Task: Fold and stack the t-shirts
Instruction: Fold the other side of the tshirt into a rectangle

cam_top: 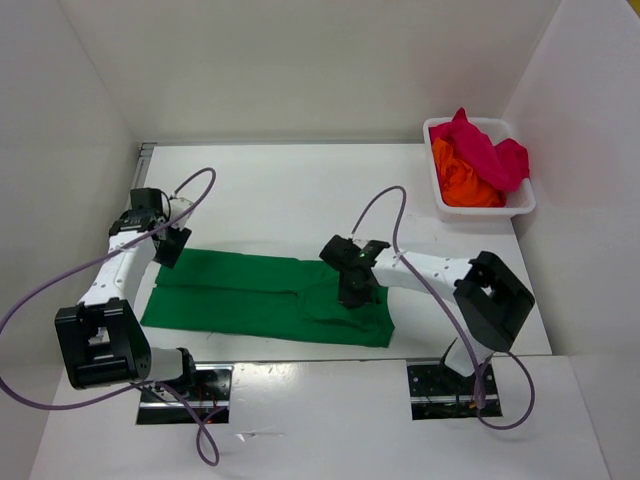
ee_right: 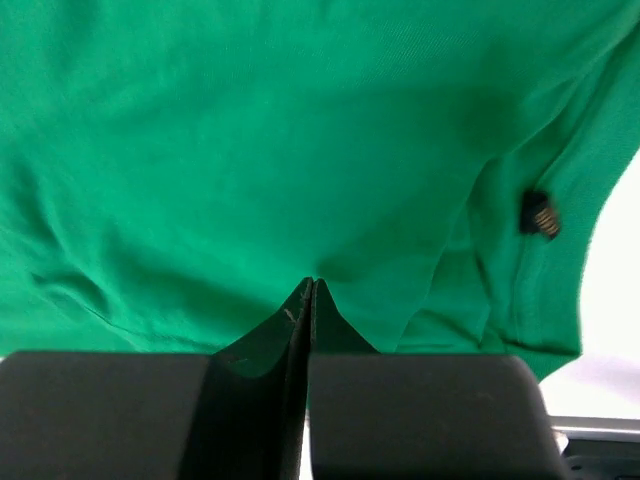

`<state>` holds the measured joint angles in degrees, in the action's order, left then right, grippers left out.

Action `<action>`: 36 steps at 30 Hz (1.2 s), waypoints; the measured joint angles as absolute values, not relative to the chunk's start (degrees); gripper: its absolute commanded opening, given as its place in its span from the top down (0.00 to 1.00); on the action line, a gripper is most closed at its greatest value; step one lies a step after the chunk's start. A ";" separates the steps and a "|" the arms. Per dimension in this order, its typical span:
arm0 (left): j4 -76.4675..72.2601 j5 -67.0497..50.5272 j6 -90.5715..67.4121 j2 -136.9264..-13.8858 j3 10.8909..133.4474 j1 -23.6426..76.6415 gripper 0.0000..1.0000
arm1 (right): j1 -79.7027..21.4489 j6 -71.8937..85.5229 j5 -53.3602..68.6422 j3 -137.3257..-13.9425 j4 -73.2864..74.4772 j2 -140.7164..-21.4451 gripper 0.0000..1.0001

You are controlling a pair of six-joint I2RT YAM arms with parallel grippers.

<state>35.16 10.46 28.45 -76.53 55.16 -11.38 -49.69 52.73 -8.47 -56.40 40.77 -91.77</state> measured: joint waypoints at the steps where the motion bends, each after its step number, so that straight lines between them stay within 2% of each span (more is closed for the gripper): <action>1: 35.24 10.24 28.25 -76.53 55.16 -11.07 0.31 | -50.39 52.75 -8.40 -56.12 40.77 -92.16 1.00; 7: 35.29 10.17 28.03 -76.53 55.16 -11.03 0.31 | -55.99 54.57 -6.31 -53.41 41.19 -91.64 1.00; 18: 38.54 7.44 28.45 -76.53 59.20 -4.95 0.30 | -57.78 59.09 -5.80 -51.09 43.88 -90.37 1.00; 20: 39.81 4.47 28.51 -76.20 61.54 -2.04 0.29 | -57.82 60.88 -7.01 -51.09 45.74 -88.09 0.98; 23: 41.65 -1.28 28.21 -74.87 64.42 4.75 0.27 | -57.69 64.88 -9.21 -50.96 48.05 -81.25 0.80; 25: 42.13 -5.80 27.64 -74.08 65.41 11.03 0.27 | -56.64 66.30 -9.67 -50.00 48.21 -75.42 0.75; 29: 42.37 -16.43 24.93 -75.29 65.32 21.78 0.26 | -52.73 67.44 -9.10 -45.63 46.78 -68.88 0.75; 33: 41.12 -24.10 22.68 -79.99 65.14 27.53 0.26 | -52.36 67.72 -7.64 -42.74 45.36 -72.14 0.75; 36: 37.43 -25.39 22.52 -82.04 62.59 31.57 0.26 | -52.36 67.70 -6.76 -42.52 43.75 -75.33 0.74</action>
<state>37.43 -25.39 22.52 -82.04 62.59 31.57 -52.36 67.70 -6.76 -42.52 43.75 -75.33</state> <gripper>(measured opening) 0.739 0.245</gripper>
